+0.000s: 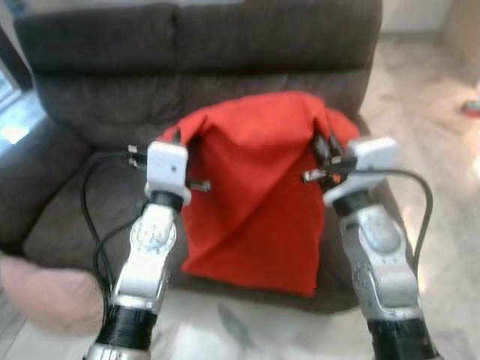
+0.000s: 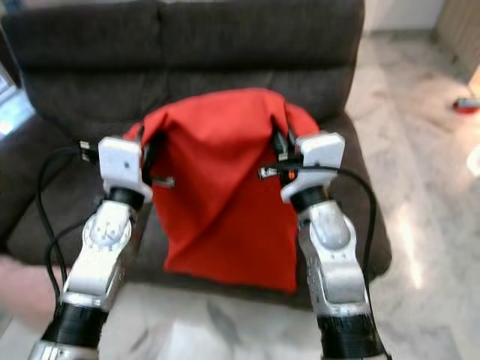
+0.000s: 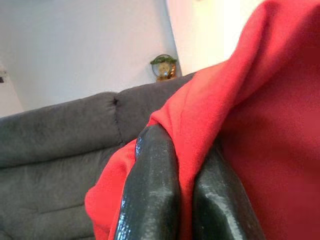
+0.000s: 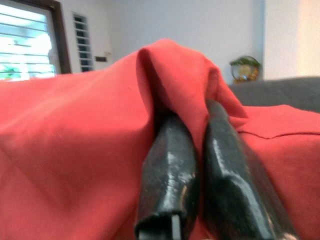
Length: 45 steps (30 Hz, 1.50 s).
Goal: Move the pillow to the sofa from floor
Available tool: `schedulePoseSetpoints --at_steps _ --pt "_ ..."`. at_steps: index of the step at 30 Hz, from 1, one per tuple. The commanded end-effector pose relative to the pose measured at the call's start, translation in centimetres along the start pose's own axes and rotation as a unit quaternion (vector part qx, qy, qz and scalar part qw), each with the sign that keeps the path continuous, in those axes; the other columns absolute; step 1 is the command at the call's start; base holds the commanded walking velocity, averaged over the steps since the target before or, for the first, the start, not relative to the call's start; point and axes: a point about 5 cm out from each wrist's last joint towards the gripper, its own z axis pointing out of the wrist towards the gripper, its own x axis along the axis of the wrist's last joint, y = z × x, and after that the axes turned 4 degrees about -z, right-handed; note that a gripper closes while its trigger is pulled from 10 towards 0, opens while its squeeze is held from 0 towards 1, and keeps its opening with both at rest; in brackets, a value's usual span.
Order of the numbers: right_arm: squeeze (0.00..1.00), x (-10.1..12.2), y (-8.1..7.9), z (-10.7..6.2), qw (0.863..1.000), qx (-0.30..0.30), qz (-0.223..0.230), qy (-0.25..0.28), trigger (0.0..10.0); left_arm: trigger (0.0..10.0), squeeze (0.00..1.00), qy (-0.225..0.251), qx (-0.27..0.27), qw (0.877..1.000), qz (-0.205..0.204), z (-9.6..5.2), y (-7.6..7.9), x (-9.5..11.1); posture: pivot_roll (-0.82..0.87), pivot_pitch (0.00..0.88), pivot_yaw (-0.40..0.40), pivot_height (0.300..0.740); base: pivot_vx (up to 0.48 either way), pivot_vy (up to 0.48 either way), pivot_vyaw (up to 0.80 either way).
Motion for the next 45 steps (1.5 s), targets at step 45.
schedulePoseSetpoints --at_steps 45 --pt "0.0 -0.6 1.3 0.5 0.997 -0.06 -0.021 -0.041 10.0 10.0 0.0 -0.107 -0.109 0.988 0.03 -1.2 1.4 -2.8 -0.07 0.048 0.071 0.74 0.292 0.0 0.09"
